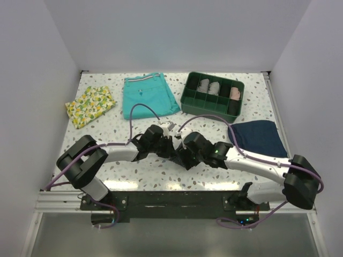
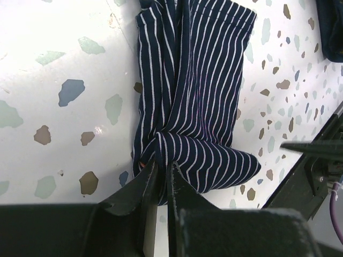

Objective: Roll the underwear
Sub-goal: Roll the underwear to the center of the board.

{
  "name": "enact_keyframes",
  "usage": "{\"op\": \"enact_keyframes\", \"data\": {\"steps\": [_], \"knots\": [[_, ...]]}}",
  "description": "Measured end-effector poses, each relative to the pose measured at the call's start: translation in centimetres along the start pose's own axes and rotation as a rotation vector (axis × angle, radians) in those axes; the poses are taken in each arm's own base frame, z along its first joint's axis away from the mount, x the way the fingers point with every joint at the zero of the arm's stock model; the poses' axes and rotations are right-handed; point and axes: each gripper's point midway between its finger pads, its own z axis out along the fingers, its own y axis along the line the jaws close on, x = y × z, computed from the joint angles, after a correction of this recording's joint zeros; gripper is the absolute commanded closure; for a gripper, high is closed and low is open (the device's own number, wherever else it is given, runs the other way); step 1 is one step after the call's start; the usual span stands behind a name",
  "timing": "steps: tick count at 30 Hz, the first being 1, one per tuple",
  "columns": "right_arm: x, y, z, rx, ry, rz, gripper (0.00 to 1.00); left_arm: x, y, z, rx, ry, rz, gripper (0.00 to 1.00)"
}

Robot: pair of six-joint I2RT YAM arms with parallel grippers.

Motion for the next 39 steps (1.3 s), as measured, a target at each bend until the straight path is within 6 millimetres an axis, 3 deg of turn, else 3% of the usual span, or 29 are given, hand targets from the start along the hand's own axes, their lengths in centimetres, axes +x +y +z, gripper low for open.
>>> {"op": "enact_keyframes", "data": {"steps": [4, 8, 13, 31, 36, 39], "knots": [[-1.1, 2.0, 0.6, -0.018, 0.002, -0.105, 0.37, 0.0, 0.0, 0.0, -0.005, 0.008, -0.002, 0.90], [-0.4, 2.6, 1.7, -0.005, 0.041, -0.182, 0.37, 0.0, 0.0, 0.0, -0.007, 0.012, -0.004, 0.90], [0.8, 2.6, 2.8, 0.015, 0.086, -0.243, 0.37, 0.0, -0.1, 0.1, -0.005, 0.014, -0.004, 0.90], [1.7, 1.4, 5.2, 0.117, 0.109, -0.270, 0.39, 0.1, 0.0, 0.1, -0.003, 0.021, -0.021, 0.90], [1.6, 1.5, 5.7, 0.141, 0.109, -0.247, 0.42, -0.1, 0.4, 0.0, -0.009, 0.021, -0.038, 0.90], [1.4, 1.5, 6.1, 0.153, 0.110, -0.231, 0.49, -0.2, 0.7, -0.1, -0.016, 0.019, -0.052, 0.90]]}}
